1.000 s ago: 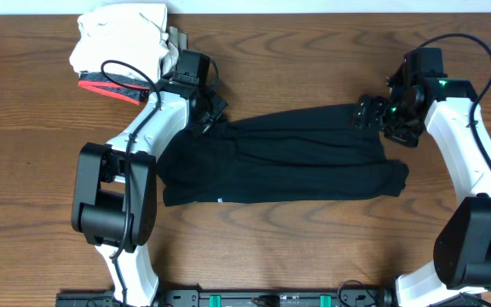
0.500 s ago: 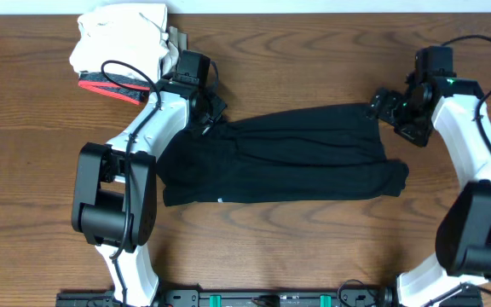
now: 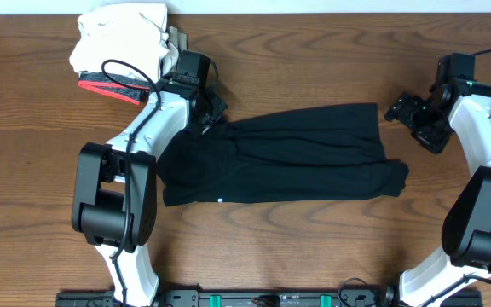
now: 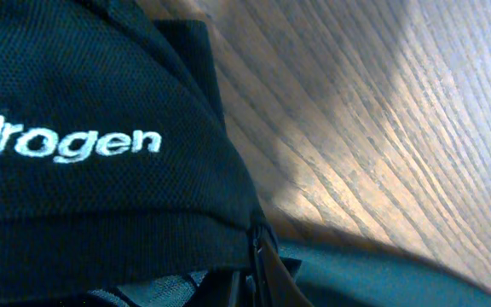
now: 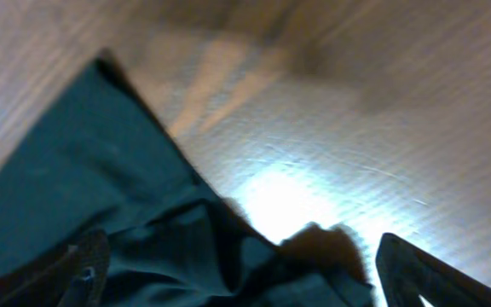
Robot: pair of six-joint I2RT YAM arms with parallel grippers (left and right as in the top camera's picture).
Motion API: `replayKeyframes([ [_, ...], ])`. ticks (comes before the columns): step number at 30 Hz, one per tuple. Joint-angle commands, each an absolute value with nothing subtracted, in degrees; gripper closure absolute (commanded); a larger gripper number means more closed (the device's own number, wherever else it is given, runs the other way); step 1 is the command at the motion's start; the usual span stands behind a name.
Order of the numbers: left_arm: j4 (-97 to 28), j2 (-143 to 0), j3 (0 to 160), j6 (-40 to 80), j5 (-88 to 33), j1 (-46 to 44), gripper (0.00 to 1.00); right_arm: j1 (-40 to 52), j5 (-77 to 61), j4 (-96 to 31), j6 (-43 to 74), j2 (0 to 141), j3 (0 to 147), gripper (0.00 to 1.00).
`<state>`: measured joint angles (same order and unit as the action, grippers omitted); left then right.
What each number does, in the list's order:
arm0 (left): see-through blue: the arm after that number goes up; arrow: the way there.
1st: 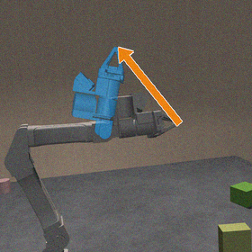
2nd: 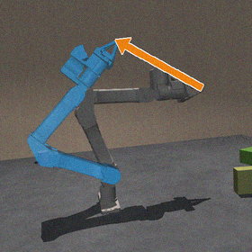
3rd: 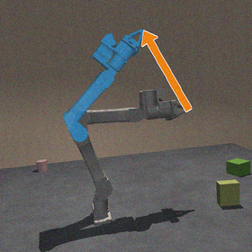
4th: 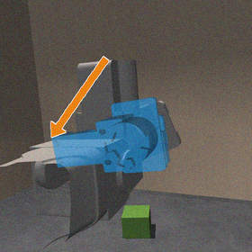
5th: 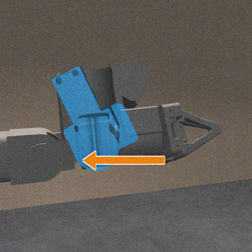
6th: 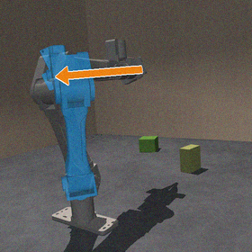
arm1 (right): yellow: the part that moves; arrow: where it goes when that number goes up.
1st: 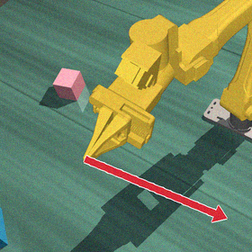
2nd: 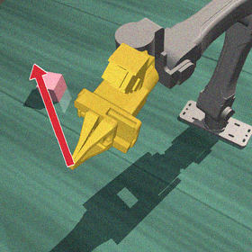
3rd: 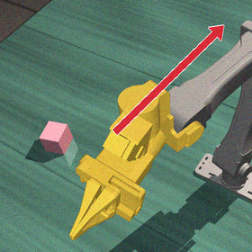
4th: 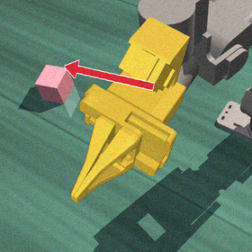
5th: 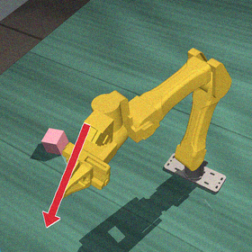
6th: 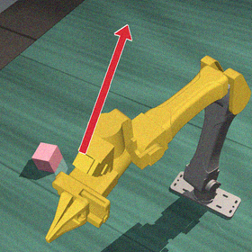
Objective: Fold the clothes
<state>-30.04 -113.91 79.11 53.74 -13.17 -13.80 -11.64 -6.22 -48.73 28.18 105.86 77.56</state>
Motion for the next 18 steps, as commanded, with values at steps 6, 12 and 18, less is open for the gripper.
replayKeyframes([
  [6,-29.6,-113.9,80.2,52.9,-12.9,-13.6,0.94,-9.2,-11.0,-49.3,32.4,105.9,75.2,0.15],
  [12,-29.6,-113.9,80.2,52.9,-12.9,-13.6,0.94,-6.5,-11.4,-52.9,38.8,105.9,75.1,0.22],
  [18,-29.6,-113.9,80.2,52.8,-12.9,-13.6,0.94,-3.1,-8.5,-52.5,41.7,105.9,75.1,0.22],
])
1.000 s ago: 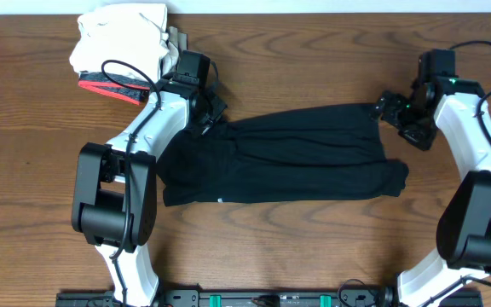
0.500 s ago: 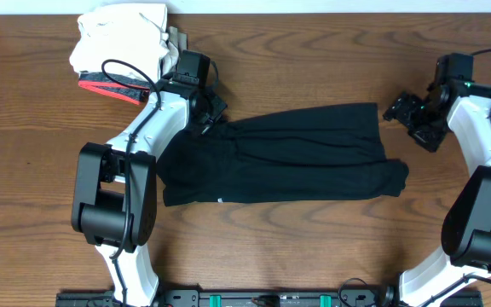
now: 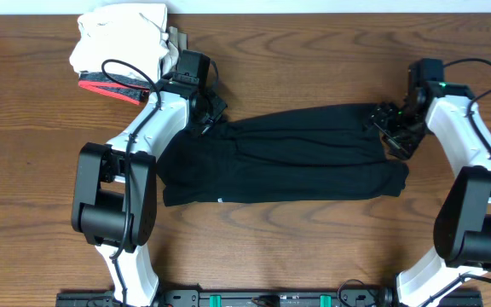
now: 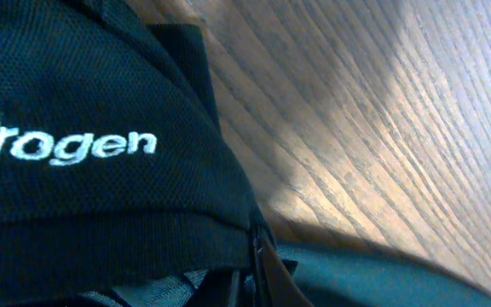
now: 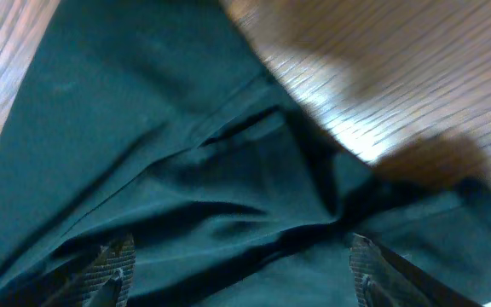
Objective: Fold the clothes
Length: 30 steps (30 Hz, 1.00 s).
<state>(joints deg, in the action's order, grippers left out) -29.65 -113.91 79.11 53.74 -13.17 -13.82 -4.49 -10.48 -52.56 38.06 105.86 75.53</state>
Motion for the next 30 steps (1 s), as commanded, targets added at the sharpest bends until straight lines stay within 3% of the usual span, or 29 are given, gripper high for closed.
replayKeyframes([
  [1,-29.7,-113.9,80.2,52.8,-12.9,-13.6,0.94,-2.7,-7.0,-52.5,43.0,105.9,75.1,0.24],
  [19,-29.6,-113.9,80.2,52.8,-12.9,-13.6,0.94,-2.3,-6.2,-43.4,46.2,106.1,69.3,0.34],
  [30,-29.7,-113.9,80.2,52.8,-12.9,-13.6,0.94,-2.3,-6.2,-48.2,46.3,105.8,70.1,0.29],
])
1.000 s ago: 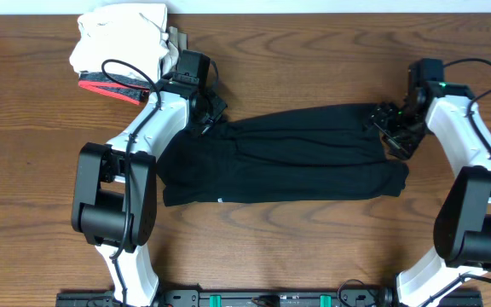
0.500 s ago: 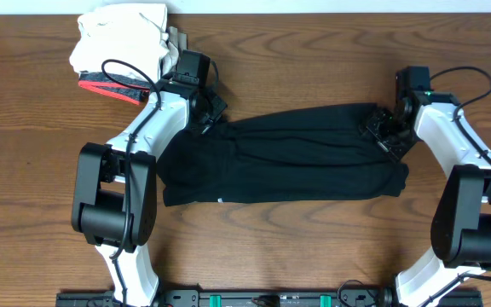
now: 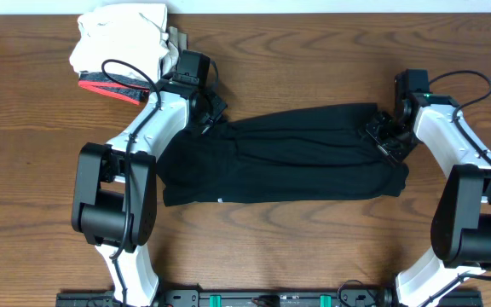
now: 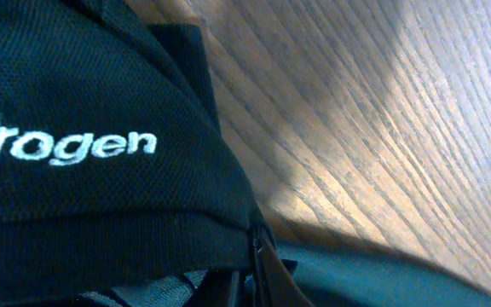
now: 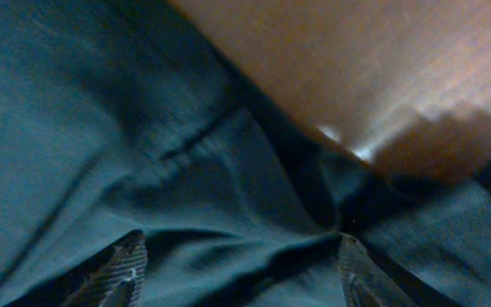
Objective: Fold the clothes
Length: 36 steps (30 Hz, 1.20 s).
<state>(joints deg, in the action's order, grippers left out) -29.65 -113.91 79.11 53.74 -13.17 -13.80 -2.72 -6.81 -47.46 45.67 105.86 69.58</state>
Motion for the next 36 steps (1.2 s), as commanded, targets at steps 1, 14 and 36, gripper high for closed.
replayKeyframes([
  [1,-29.7,-113.9,80.2,52.8,-12.9,-13.6,0.94,-2.3,-6.1,-48.6,46.3,105.7,70.3,0.28],
  [14,-29.7,-113.9,80.2,52.8,-12.9,-13.6,0.94,-2.2,-3.2,-46.5,46.2,106.4,70.3,0.37],
  [36,-29.7,-113.9,80.2,52.5,-12.9,-13.6,0.94,-0.4,-3.0,-42.7,46.3,110.3,70.3,0.59],
])
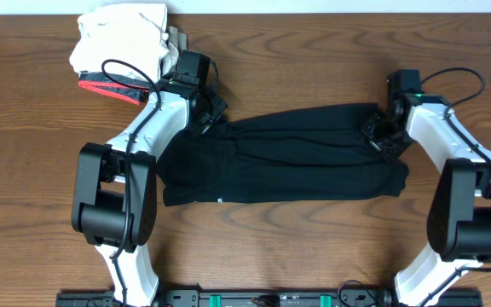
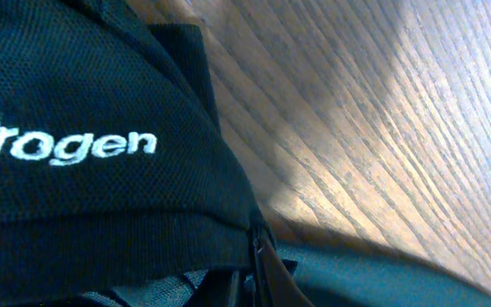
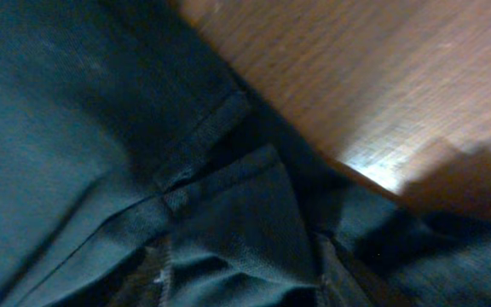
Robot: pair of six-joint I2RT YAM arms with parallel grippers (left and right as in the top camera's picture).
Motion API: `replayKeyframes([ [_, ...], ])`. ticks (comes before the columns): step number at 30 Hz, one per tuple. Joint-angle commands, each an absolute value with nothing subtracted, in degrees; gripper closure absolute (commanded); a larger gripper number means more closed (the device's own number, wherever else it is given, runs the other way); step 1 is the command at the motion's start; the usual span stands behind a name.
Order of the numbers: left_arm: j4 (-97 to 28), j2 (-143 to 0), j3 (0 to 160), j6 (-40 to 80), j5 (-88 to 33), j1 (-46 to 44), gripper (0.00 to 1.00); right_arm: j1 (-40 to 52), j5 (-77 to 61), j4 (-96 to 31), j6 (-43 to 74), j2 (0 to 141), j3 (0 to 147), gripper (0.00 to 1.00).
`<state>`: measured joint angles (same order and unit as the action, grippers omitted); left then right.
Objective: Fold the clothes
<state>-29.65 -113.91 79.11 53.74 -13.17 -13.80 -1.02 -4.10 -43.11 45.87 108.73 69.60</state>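
Note:
A black garment [image 1: 288,158] lies spread lengthwise across the middle of the wooden table [image 1: 314,247]. My left gripper [image 1: 205,118] is at its upper left corner, shut on the cloth. The left wrist view shows that black knit fabric [image 2: 75,85], with white embroidered lettering, pinched at the jaws of the left gripper [image 2: 258,277]. My right gripper [image 1: 380,135] is down on the upper right corner. In the right wrist view the garment [image 3: 75,128] fills the frame, and the right gripper [image 3: 244,277] stands astride a raised fold, its fingers [image 3: 156,273] partly apart.
A pile of white cloth [image 1: 118,43] with a red and black item [image 1: 105,85] under it sits at the back left, just behind the left arm. Bare wood shows in front of the garment and to the far right.
My right gripper has sunk closer onto the garment's upper right corner, and its fingers stand nearer together around a fold. The left gripper and the garment have not moved.
My right gripper first hung open over bare wood to the right of the garment. Then it was over the upper right corner, then low on the cloth, and now it straddles a fold there. The left gripper held the upper left corner throughout.

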Motion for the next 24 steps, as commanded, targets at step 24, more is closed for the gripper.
replayKeyframes([
  [24,-32.4,-99.6,80.2,42.2,-16.1,-13.6,0.94,-5.3,-8.2,-52.1,41.0,105.2,81.2,0.98],
])
